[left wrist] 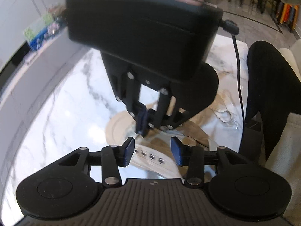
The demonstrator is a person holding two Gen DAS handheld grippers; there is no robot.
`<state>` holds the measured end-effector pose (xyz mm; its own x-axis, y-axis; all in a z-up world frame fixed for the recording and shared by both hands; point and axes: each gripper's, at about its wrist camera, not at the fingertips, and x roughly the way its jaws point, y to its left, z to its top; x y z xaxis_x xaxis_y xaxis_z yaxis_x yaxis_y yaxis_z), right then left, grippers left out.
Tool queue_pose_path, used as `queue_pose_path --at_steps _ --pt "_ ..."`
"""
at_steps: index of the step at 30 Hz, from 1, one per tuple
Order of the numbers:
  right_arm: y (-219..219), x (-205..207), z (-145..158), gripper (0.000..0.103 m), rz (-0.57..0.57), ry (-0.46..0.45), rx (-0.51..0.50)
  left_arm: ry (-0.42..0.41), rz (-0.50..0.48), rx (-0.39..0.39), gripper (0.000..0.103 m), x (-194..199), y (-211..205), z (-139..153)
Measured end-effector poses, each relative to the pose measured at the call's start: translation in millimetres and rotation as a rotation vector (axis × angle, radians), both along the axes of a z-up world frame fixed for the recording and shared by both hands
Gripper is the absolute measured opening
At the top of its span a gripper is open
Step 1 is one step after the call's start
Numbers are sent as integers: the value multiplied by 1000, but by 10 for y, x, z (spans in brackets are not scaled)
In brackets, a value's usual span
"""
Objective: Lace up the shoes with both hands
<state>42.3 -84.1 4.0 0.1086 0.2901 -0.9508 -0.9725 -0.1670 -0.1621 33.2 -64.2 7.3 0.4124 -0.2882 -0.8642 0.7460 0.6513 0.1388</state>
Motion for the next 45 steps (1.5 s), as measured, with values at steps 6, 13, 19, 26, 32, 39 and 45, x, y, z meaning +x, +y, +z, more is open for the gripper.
queue_pose_path --at_steps 6,13,19,26,32,39,45 --pt "58 81 -30 3 -4 1 -25 60 63 -24 29 104 115 -45" --pt "134 463 -69 3 -18 1 -60 68 65 -6 28 50 179 -33" --pt "319 502 -197 3 -9 7 -114 73 73 -2 28 135 191 -52" --pt "586 628 -335 3 -14 2 -153 67 73 -17 28 67 251 -57" --pt "617 597 -353 3 -12 3 -192 62 67 -36 28 65 251 -72" --pt "697 611 -381 3 -30 4 -230 59 79 -69 28 38 312 -57" --pt "695 593 -284 3 -26 24 -192 38 47 -79 28 -7 336 25"
